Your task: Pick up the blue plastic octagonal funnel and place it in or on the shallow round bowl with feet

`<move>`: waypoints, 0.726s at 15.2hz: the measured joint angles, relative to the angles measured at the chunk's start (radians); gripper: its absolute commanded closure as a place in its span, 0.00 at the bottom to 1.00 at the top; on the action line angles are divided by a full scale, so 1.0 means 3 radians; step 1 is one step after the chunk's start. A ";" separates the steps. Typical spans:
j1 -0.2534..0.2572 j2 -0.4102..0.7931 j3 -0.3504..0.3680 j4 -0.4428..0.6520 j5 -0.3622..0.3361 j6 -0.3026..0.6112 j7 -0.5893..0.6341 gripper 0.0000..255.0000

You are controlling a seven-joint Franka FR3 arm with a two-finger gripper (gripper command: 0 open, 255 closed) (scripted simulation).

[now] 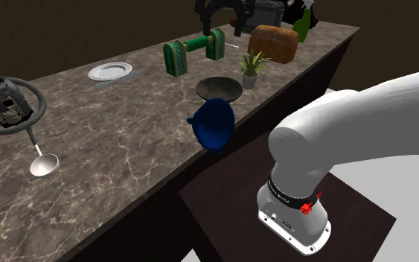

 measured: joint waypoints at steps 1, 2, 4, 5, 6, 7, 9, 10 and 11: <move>0.0000 0.0000 0.0000 0.0000 0.0000 0.0000 0.0000 0.00; 0.0014 0.0047 0.0009 -0.0015 0.0013 0.0021 -0.0006 0.00; 0.0053 0.0237 0.0014 -0.0011 0.0039 0.0063 -0.0050 0.00; 0.0071 0.0356 0.0006 -0.0015 0.0047 0.0100 -0.0091 0.00; 0.0094 0.0432 0.0011 -0.0046 0.0064 0.0121 -0.0116 0.00; 0.0107 0.0537 -0.0005 -0.0073 0.0064 0.0162 -0.0172 0.00; 0.0168 0.0729 0.0032 -0.0148 0.0119 0.0255 -0.0204 0.00; 0.0188 0.0836 0.0032 -0.0133 0.0131 0.0256 -0.0239 0.00; 0.0218 0.0977 0.0046 -0.0106 0.0156 0.0286 -0.0260 0.00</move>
